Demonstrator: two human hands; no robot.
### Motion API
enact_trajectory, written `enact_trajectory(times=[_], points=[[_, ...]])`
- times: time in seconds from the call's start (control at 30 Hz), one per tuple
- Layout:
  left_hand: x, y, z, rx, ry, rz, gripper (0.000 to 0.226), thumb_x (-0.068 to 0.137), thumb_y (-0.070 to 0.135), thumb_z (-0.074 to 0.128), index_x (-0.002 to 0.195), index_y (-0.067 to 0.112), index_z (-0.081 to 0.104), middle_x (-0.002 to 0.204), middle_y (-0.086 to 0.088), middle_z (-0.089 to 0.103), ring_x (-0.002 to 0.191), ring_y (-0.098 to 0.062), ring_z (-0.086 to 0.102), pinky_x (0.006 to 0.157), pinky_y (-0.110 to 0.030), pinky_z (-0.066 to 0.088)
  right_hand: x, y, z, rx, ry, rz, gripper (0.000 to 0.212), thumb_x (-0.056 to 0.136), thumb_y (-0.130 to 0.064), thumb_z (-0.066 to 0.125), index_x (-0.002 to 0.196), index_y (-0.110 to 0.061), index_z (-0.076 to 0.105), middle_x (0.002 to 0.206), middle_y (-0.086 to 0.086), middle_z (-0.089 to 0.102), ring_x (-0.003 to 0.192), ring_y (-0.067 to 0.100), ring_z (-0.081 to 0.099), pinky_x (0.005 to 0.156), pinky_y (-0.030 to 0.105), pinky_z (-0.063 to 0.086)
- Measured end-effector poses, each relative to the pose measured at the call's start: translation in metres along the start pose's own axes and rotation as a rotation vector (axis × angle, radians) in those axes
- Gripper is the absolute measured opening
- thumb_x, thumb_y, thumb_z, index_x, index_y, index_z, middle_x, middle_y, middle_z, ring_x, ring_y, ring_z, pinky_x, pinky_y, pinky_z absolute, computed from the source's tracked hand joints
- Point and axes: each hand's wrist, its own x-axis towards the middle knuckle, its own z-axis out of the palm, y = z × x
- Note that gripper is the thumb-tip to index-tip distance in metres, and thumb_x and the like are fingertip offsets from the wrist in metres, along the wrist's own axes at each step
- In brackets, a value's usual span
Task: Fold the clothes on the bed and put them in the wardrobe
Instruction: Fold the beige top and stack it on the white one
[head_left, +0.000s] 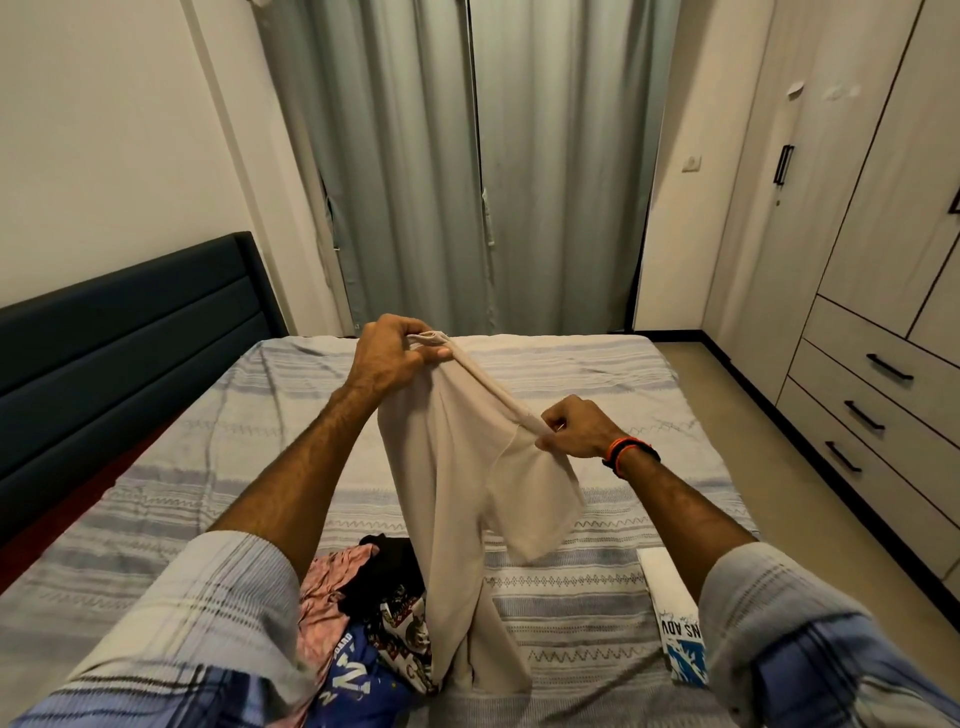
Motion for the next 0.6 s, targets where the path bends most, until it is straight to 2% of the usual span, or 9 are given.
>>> enact_trajectory(times=[0.1,0.17,0.23,0.33,0.43,0.5,0.6], points=[[0.002,-0.006,-0.007,0.014,-0.043,-0.005,0.031,0.073,0.042,0.083,0.095,0.022,0.078,0.083,0.002,0.071,0.079,-0.012,0.061,0.078,-0.032,0.056,0.002,-0.001,-0.014,-0.082,0.053,0.039,0.023,0.083,-0.021,0.069,0.062,-0.023,0.061,0.068,-0.001,0.059,0.074,0.020,0.054,0.059,0.026,0.039],[0.003,-0.007,-0.012,0.016,-0.054,-0.005,0.030,0.072,0.042,0.083,0.094,0.022,0.078,0.083,0.002,0.071,0.080,-0.013,0.062,0.079,-0.034,0.056,0.004,-0.005,-0.024,-0.120,0.121,0.059,0.024,0.086,-0.023,0.065,0.063,-0.028,0.057,0.073,-0.002,0.060,0.080,0.023,0.057,0.065,0.028,0.042],[0.004,-0.006,-0.014,0.016,-0.044,-0.003,0.031,0.073,0.041,0.083,0.095,0.020,0.077,0.083,0.001,0.070,0.082,-0.016,0.062,0.076,-0.032,0.054,0.006,-0.009,-0.031,-0.084,0.164,0.059,0.015,0.090,-0.019,0.059,0.075,-0.024,0.062,0.078,0.003,0.069,0.082,0.026,0.066,0.069,0.031,0.050],[0.006,-0.003,-0.020,0.051,-0.019,0.001,0.036,0.072,0.040,0.084,0.097,0.015,0.077,0.084,-0.002,0.069,0.080,-0.018,0.061,0.072,-0.031,0.054,0.006,-0.015,-0.039,0.078,0.142,0.041,0.016,0.096,-0.011,0.049,0.087,-0.011,0.062,0.073,0.015,0.073,0.067,0.028,0.073,0.059,0.033,0.058],[0.010,-0.002,-0.028,0.079,-0.018,0.000,0.036,0.073,0.035,0.085,0.098,0.011,0.077,0.085,-0.006,0.070,0.078,-0.020,0.061,0.073,-0.034,0.056,0.007,-0.011,-0.050,-0.015,0.126,-0.015,0.008,0.089,-0.021,0.066,0.084,-0.015,0.067,0.079,0.006,0.070,0.077,0.023,0.066,0.061,0.026,0.045],[0.011,0.000,-0.032,0.078,-0.013,0.010,0.032,0.074,0.031,0.084,0.097,0.010,0.077,0.083,-0.007,0.071,0.075,-0.017,0.059,0.068,-0.028,0.050,0.007,-0.010,-0.055,-0.131,0.099,-0.023,0.022,0.078,-0.030,0.078,0.093,-0.015,0.073,0.088,0.005,0.068,0.084,0.023,0.060,0.063,0.026,0.040],[0.013,0.002,-0.031,0.079,0.007,0.026,0.031,0.074,0.029,0.085,0.097,0.010,0.077,0.082,-0.006,0.070,0.072,-0.015,0.058,0.069,-0.023,0.045,0.005,-0.012,-0.059,-0.154,0.082,0.002,0.032,0.075,-0.032,0.083,0.100,-0.013,0.075,0.087,0.003,0.065,0.083,0.021,0.057,0.057,0.021,0.036]])
